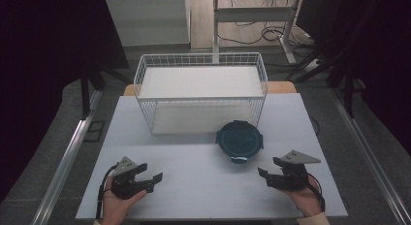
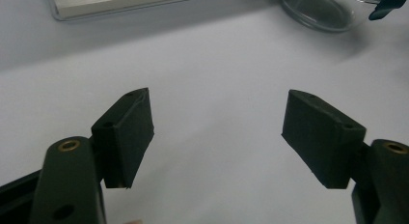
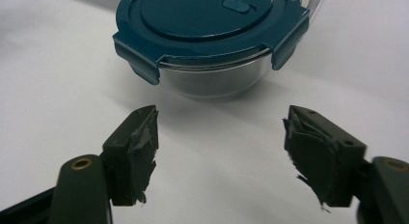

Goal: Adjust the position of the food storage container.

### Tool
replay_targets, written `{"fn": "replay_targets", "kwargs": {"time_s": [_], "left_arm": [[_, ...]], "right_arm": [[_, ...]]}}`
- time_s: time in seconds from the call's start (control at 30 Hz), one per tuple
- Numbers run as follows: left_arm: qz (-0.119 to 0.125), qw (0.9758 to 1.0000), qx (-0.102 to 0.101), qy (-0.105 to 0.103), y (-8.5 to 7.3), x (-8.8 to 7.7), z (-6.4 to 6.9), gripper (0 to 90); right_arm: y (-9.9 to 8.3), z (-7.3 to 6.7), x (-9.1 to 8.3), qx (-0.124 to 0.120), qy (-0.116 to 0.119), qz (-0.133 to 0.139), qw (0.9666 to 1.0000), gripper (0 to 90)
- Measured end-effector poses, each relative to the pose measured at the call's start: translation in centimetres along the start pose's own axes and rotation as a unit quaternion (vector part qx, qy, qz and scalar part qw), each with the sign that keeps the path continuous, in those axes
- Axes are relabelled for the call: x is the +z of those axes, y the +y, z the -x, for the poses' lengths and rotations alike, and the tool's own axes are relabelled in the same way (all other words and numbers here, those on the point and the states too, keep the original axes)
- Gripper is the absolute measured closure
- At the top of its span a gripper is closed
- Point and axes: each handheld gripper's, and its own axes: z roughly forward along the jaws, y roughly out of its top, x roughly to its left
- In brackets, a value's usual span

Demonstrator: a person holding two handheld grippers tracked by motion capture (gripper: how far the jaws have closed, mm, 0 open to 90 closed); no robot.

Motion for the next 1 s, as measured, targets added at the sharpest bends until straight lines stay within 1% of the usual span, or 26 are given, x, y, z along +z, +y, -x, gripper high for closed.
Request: {"fn": "replay_targets", "kwargs": {"time_s": [0.03,0.07,0.1,0.33,0.4,0.53,0.73,0.93,1.0], "left_arm": [[0.0,1.0,-0.002,-0.002,0.0,0.0,-0.1,25.7],[0.0,1.0,-0.001,0.002,0.0,-0.1,-0.1,25.7],[0.0,0.9999,0.005,0.01,-0.1,-0.1,-0.1,25.7],[-0.005,0.9999,0.002,0.009,-0.2,-0.1,0.0,25.7],[-0.004,1.0,0.001,0.009,-0.2,-0.1,0.0,25.7],[-0.004,1.0,-0.001,0.009,-0.2,-0.1,0.0,25.7],[-0.005,0.9999,-0.002,0.011,-0.3,0.0,-0.1,25.7],[-0.007,0.9999,0.0,0.012,-0.4,0.0,0.1,25.7],[-0.008,0.9999,0.0,0.012,-0.4,0.0,0.1,25.7]], "right_arm": [[0.1,0.0,0.1,-0.001,0.0,-0.002,1.0,30.0],[0.2,0.1,0.3,-0.001,0.001,-0.006,1.0,31.6],[0.3,0.1,0.3,-0.001,0.001,-0.007,1.0,32.5],[0.8,0.2,0.0,0.001,0.001,-0.012,0.9999,36.8],[0.9,0.3,-0.2,0.002,0.005,-0.012,0.9999,37.8],[1.1,0.5,-0.2,0.003,0.007,-0.018,0.9998,39.8],[2.5,0.8,-0.3,-0.002,-0.001,-0.017,0.9999,41.2],[3.6,1.2,-0.3,-0.002,0.003,-0.023,0.9997,43.1],[4.0,1.3,-0.1,-0.005,0.002,-0.025,0.9997,45.1]]}}
